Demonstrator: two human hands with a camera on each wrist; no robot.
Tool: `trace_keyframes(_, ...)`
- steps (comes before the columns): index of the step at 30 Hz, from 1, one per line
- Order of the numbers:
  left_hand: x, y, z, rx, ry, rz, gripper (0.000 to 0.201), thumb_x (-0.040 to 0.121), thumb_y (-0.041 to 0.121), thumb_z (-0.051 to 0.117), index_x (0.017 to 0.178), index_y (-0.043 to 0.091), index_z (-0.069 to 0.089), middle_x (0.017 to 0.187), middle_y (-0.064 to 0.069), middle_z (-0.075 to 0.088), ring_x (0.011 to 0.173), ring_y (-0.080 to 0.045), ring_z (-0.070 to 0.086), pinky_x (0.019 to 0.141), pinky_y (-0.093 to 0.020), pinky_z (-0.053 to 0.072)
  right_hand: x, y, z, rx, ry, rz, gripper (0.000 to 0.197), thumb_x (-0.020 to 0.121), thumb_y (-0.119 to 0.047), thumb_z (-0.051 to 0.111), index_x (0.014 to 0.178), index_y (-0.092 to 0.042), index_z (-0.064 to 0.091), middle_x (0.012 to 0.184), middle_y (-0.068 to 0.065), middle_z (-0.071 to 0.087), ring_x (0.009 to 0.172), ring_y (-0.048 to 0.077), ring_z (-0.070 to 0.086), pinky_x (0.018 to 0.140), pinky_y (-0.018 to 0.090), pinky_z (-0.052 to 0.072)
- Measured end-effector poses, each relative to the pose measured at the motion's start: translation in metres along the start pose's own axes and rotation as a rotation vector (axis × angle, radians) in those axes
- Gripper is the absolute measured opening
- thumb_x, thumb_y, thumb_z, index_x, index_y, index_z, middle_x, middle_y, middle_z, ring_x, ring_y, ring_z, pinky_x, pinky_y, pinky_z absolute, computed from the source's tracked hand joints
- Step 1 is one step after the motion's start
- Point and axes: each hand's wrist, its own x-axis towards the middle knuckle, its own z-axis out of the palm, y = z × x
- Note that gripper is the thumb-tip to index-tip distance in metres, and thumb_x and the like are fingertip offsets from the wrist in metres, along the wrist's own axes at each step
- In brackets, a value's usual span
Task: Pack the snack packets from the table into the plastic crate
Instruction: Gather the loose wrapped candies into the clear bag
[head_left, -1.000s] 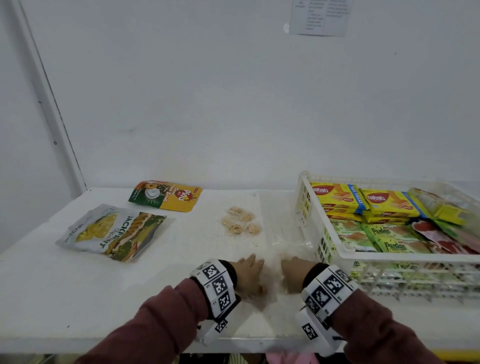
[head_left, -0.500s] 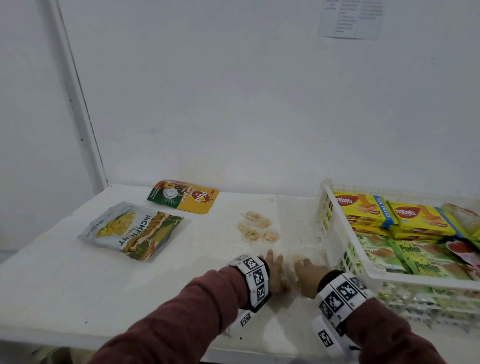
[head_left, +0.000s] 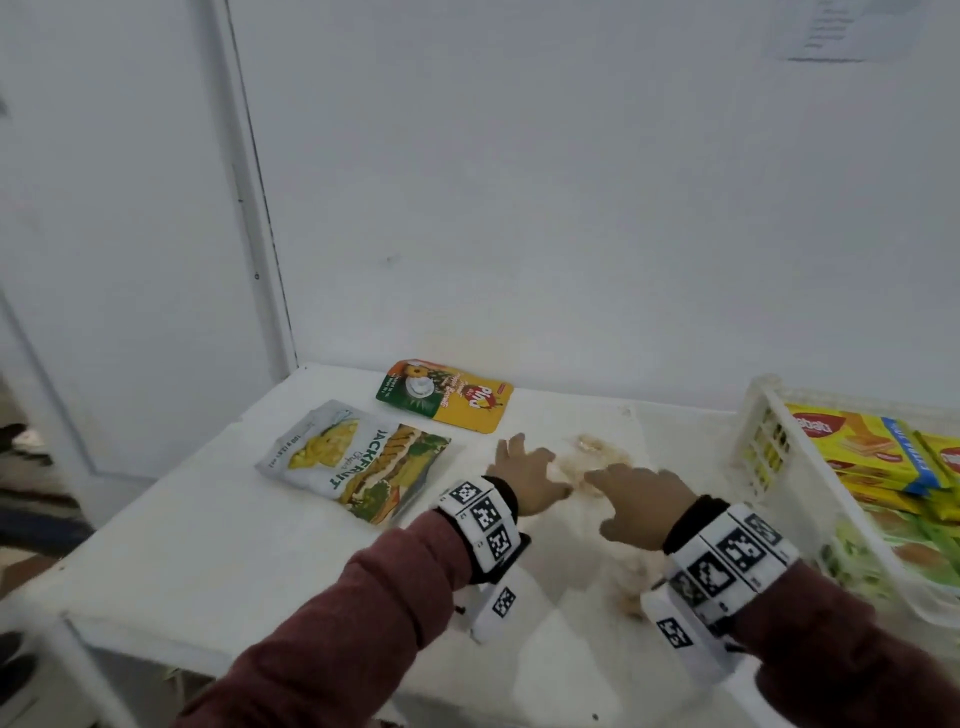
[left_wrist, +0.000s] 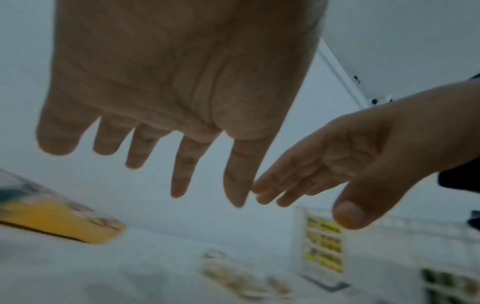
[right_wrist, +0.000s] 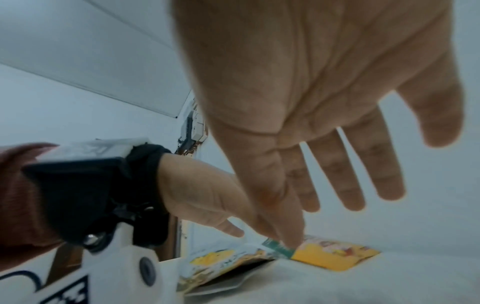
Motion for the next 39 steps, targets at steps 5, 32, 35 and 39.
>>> trace_keyframes(5, 0.003, -0.098, -0.038, 0.326, -0.024, -0.285, 0.081, 0.08, 0.053, 0.061, 0.143, 0.013, 0.029, 0.15, -0.016, 0.026, 0.139, -0.036, 0.02, 0.115, -0.045, 0.021, 0.058, -0.072, -0.013, 0.086, -0.018, -0.291, 0.056, 0.093, -0.026, 0.051, 0.145, -0.023, 0.028, 0.149, 0.001, 0.033, 0.135, 0.02, 0.033, 0.109, 0.036, 0.031)
trace_keyframes(32, 0.015, -0.197, -0.091, 0.101, -0.227, -0.252, 0.031, 0.093, 0.009, 0.039, 0.063, 0.013, 0.035, 0.066, -0.003, 0.039, 0.083, -0.024, 0.047, 0.066, -0.024, 0.043, 0.157, -0.147, -0.012, 0.125, -0.073, -0.413, 0.034, 0.082, -0.012, 0.065, 0.116, -0.015, 0.06, 0.101, -0.008, 0.056, 0.094, 0.017, 0.05, 0.067, 0.018, 0.036)
trace_keyframes(35, 0.013, -0.199, -0.095, 0.091, -0.25, -0.223, 0.033, 0.095, 0.009, 0.035, 0.062, 0.012, 0.034, 0.065, -0.006, 0.039, 0.072, -0.022, 0.045, 0.058, -0.024, 0.038, 0.159, -0.148, -0.007, 0.061, -0.07, -0.37, 0.049, 0.086, -0.022, 0.061, 0.133, -0.025, 0.049, 0.129, 0.0, 0.056, 0.118, 0.022, 0.051, 0.096, 0.029, 0.041)
trace_keyframes(39, 0.013, -0.204, -0.096, 0.086, -0.193, -0.213, 0.036, 0.099, 0.016, 0.037, 0.062, 0.019, 0.034, 0.067, 0.003, 0.037, 0.057, -0.006, 0.036, 0.054, -0.014, 0.032, 0.16, -0.156, 0.0, 0.065, -0.062, -0.382, 0.053, 0.087, -0.024, 0.06, 0.138, -0.023, 0.044, 0.137, 0.002, 0.05, 0.124, 0.022, 0.047, 0.103, 0.032, 0.038)
